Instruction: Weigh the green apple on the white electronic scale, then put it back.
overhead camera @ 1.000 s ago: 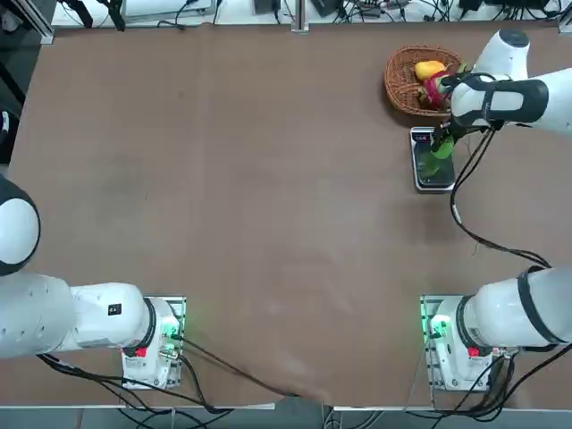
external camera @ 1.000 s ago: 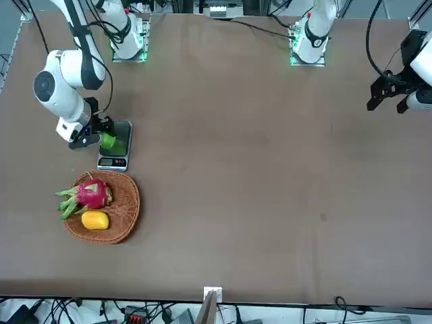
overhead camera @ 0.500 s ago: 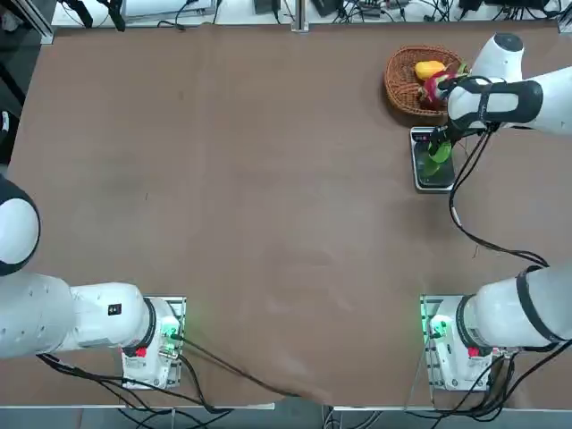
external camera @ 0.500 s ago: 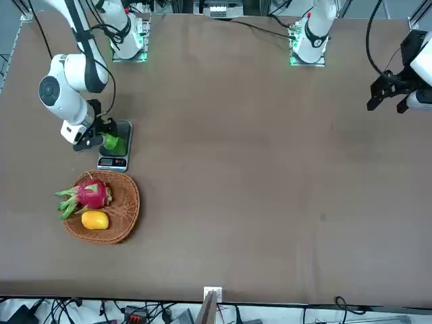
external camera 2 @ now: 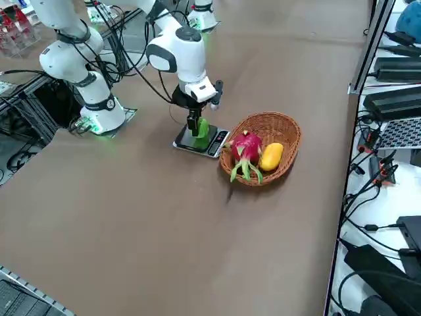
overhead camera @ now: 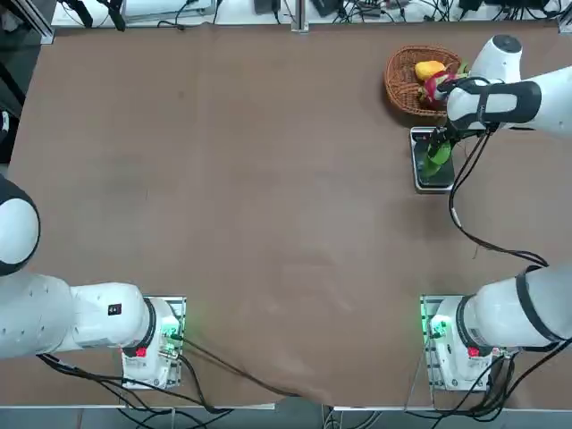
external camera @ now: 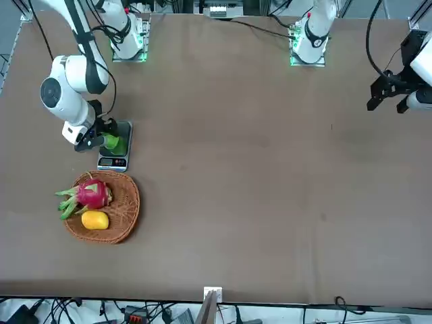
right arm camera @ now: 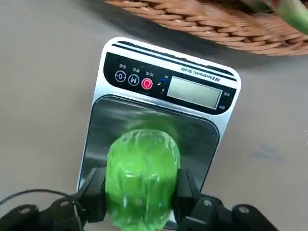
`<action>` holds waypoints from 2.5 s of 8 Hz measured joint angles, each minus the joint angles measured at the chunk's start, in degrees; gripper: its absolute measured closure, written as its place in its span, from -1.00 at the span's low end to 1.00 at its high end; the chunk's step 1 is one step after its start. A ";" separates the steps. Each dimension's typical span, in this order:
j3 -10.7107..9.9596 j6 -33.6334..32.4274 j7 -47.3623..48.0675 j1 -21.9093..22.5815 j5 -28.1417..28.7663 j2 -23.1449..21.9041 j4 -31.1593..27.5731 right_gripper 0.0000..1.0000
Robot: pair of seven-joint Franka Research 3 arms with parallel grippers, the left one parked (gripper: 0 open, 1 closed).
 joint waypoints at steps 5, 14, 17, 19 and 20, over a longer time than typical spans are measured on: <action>0.00 0.00 0.00 0.02 0.00 1.27 -0.01 -0.37; 0.02 -13.50 2.13 0.01 0.24 -1.22 12.44 -1.00; 0.00 -23.18 3.72 0.01 0.37 -1.82 25.20 -1.00; 0.03 -23.94 4.07 0.04 0.37 -1.76 28.83 -1.00; 0.10 -24.58 4.64 0.12 0.37 -1.75 30.15 -1.00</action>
